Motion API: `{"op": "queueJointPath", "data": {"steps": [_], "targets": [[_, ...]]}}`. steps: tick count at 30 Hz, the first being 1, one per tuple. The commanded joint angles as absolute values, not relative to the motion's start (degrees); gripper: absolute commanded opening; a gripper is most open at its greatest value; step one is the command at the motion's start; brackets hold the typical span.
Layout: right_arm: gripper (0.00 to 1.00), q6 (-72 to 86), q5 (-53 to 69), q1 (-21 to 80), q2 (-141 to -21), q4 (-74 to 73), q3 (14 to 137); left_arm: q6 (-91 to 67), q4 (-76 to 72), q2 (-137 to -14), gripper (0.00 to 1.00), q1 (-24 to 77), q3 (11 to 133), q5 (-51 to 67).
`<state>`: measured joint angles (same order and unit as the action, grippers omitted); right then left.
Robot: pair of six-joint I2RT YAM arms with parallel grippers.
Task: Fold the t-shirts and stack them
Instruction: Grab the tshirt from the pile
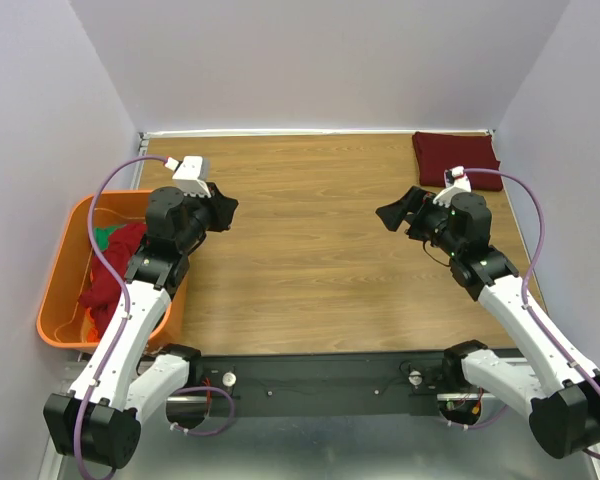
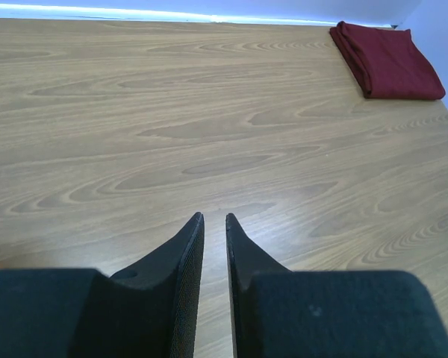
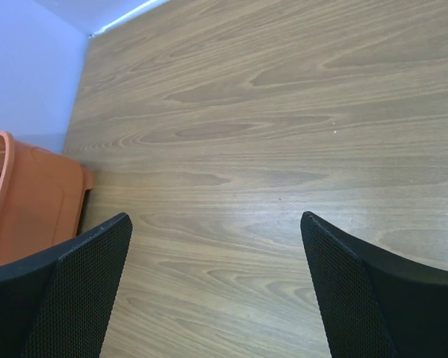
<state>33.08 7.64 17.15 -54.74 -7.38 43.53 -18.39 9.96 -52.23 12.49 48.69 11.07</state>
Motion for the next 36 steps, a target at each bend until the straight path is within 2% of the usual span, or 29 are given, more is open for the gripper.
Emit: {"op": "queueJointPath", "data": {"steps": [1,9,12,17,19,21,23,25,30,36], "targets": [[1.00,31.73,7.65,16.96,-53.53,-8.88,43.86,-17.67,9.40,-51.42,0.25,12.13,48.08,10.37],[1.00,29.71,5.63,16.96,-52.82,-11.42,44.91,-19.07,9.84,-50.98,0.28,12.13,48.95,6.60],[1.00,28.74,5.01,16.88,-52.91,-12.83,45.35,-22.31,12.47,-50.28,0.29,12.13,49.92,0.55],[1.00,28.21,4.48,16.96,-53.44,-13.98,45.35,-28.98,21.07,-48.87,0.47,11.52,53.96,-18.75],[1.00,28.30,5.62,16.96,-54.57,-13.98,45.53,-31.01,25.19,-48.69,0.57,10.11,55.97,-25.62],[1.00,28.30,6.76,16.96,-55.45,-14.06,45.79,-35.48,28.46,-48.78,0.59,8.80,57.39,-30.12],[1.00,28.39,7.29,16.96,-56.59,-14.06,46.23,-39.09,32.84,-48.43,0.73,5.72,58.18,-35.48],[1.00,28.39,8.00,16.96,-57.13,-14.06,46.67,-41.13,34.18,-47.29,0.78,1.78,57.49,-36.99],[1.00,28.91,9.58,16.88,-59.06,-13.97,47.72,-40.69,33.05,-46.76,0.79,-6.93,55.11,-41.22],[1.00,28.83,12.21,16.96,-60.82,-13.97,47.99,-41.56,28.74,-49.29,0.79,-13.70,50.54,-37.98]]}}
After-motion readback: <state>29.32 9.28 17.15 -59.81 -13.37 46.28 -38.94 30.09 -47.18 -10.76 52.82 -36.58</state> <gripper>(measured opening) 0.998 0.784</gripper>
